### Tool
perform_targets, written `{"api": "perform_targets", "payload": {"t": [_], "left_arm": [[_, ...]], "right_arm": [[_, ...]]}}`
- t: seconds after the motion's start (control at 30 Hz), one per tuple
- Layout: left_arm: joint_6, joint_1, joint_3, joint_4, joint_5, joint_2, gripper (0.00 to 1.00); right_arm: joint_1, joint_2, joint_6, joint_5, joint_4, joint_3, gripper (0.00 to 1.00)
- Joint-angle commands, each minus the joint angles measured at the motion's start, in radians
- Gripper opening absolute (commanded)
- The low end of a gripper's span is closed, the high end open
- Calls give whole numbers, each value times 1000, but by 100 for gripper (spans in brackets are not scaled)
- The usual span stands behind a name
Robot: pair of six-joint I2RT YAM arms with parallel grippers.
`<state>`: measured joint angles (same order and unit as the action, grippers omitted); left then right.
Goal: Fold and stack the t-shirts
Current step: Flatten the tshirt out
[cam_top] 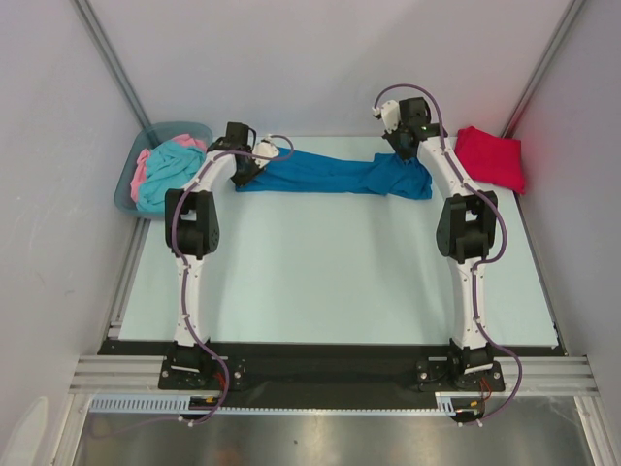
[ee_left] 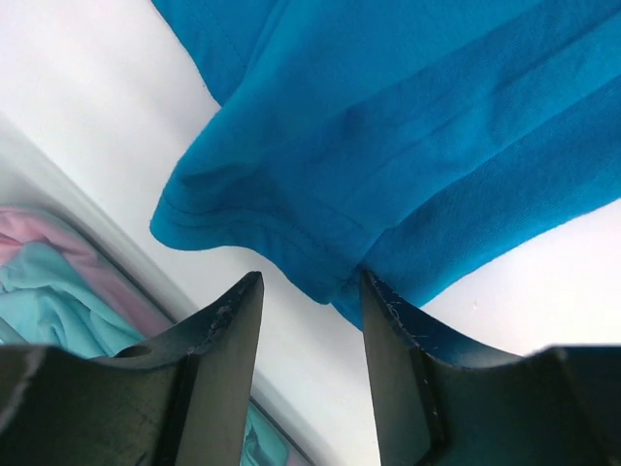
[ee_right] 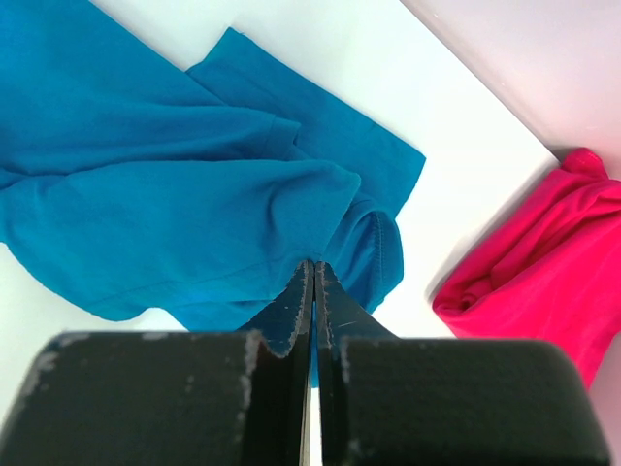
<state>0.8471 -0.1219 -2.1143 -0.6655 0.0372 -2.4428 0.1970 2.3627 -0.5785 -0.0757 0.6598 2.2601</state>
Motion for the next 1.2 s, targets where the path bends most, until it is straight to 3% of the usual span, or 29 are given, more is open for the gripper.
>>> {"api": "perform_targets", "payload": {"t": [0.0,0.1,0.17,0.23,0.3,0.33,0.67,1.17], "left_arm": [[9,8,-6,0,-22,15,50],[7,8,-15,0,-14,4,48],[7,8,-21,0,-8,-5,39],[12,7,-21,0,-10,-7,24],[12,7,-21,-2,-10,-10,17],[9,7,-24,0,-7,-13,0],[-31,8,-61,24,38,10,0],[-77,11,-7,202,173,237,0]], "right_arm": [[10,-45,-7,-15,-31,18,0],[10,-45,-9,-16,-31,16,0],[10,-45,-11,-16,-29,16,0],[10,-46,-9,-16,-28,16,0],[10,-46,-11,-18,-29,15,0],[10,-48,-11,-16,-31,15,0],[10,-62,-15,-21,-25,4,0],[-25,-155,-81,-53,7,-56,0]]}}
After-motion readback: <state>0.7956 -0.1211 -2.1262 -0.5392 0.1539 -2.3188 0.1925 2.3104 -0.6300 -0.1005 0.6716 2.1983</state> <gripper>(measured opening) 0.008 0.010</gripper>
